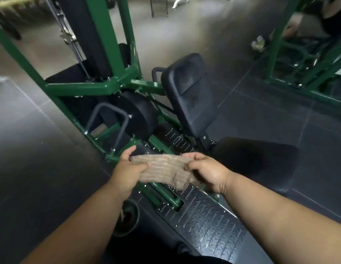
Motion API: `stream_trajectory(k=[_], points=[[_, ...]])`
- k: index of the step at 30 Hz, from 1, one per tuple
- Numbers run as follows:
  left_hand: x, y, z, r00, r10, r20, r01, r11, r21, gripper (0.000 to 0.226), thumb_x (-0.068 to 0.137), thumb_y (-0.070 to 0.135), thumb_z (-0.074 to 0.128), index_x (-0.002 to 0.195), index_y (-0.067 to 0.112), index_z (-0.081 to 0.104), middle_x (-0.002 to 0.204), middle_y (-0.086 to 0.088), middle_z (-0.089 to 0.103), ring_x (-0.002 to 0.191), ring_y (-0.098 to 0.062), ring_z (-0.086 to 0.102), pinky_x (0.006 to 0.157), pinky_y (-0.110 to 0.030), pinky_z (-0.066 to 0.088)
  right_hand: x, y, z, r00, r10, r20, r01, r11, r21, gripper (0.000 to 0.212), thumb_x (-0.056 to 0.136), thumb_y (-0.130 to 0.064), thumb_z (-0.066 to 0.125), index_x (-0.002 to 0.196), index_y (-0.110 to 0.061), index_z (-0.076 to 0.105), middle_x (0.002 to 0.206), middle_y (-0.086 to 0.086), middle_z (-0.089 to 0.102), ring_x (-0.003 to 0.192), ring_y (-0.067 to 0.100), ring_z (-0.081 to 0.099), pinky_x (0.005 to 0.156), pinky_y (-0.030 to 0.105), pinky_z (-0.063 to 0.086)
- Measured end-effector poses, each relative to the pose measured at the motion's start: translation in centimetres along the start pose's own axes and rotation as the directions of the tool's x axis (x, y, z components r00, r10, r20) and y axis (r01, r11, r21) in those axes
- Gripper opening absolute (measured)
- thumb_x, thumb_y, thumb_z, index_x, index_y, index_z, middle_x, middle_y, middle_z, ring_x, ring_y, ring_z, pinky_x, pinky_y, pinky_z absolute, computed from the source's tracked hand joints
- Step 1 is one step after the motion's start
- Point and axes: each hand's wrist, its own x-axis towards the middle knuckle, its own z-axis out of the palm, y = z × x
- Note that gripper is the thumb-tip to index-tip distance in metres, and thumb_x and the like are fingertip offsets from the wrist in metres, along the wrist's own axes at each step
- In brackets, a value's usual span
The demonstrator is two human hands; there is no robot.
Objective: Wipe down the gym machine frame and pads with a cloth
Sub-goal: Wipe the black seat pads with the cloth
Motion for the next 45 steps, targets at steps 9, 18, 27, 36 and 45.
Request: stream_trajectory(k=[9,18,27,36,45], points=[[-5.0,11.3,8.3,0.751,0.226,0.62,-0.448,0.865,0.227,0.11,0.082,-0.001,0.075,0.157,0.058,0.022,0.144,0.014,0.049,0.108,-0.014,0.071,0.089,-0.034,0.06,-8.7,-0.2,-6.1,0.993,-0.002,-0.119,0.02,0.988,0.151,0.033,0.067,-0.043,0.071,0.08,-0.013,0.074,0.091,0.017,0.065,0.081,0.033,0.059,0.081,0.039,0.047],[-7.5,11.1,15.4,0.724,0.219,0.654,-0.377,0.92,0.11,0.111,0.074,0.013,0.078,0.157,0.062,0.021,0.143,0.018,0.058,0.133,-0.007,0.057,0.115,-0.043,0.048,-13.0,1.1,-11.6,0.978,-0.206,0.036,0.188,0.942,0.278,0.052,0.092,-0.026,0.068,0.138,-0.002,0.064,0.136,0.027,0.064,0.125,0.041,0.062,0.112,0.053,0.046],[-11.0,5.8,25.6,0.856,0.054,0.514,0.082,0.968,-0.238,0.082,0.103,0.034,0.063,0.167,0.041,0.013,0.148,0.008,0.055,0.129,-0.022,0.063,0.118,-0.057,0.039,-15.0,1.4,-22.5,0.928,-0.361,0.095,0.345,0.927,0.148,0.056,0.085,-0.022,0.08,0.133,0.002,0.064,0.124,0.027,0.067,0.115,0.037,0.062,0.113,0.056,0.045],[-19.5,-0.1,38.0,0.852,-0.018,0.523,0.199,0.935,-0.292,0.063,0.094,0.033,0.046,0.152,0.011,0.051,0.147,-0.022,0.06,0.137,-0.036,0.056,0.122,-0.056,0.034,-17.3,0.3,-36.3,0.875,-0.255,0.412,0.282,0.96,-0.005,0.049,0.089,-0.01,0.07,0.138,-0.01,0.063,0.135,0.022,0.067,0.127,0.038,0.064,0.112,0.052,0.048],[-23.5,-1.6,37.9,0.908,0.004,0.418,0.196,0.879,-0.435,0.052,0.096,0.014,0.056,0.148,0.007,0.056,0.145,-0.024,0.061,0.131,-0.039,0.06,0.11,-0.059,0.049,-18.8,-1.6,-37.3,0.874,-0.309,0.376,0.382,0.914,-0.137,0.021,0.096,0.008,0.064,0.112,-0.006,0.065,0.105,0.013,0.075,0.093,0.022,0.073,0.085,0.037,0.059]])
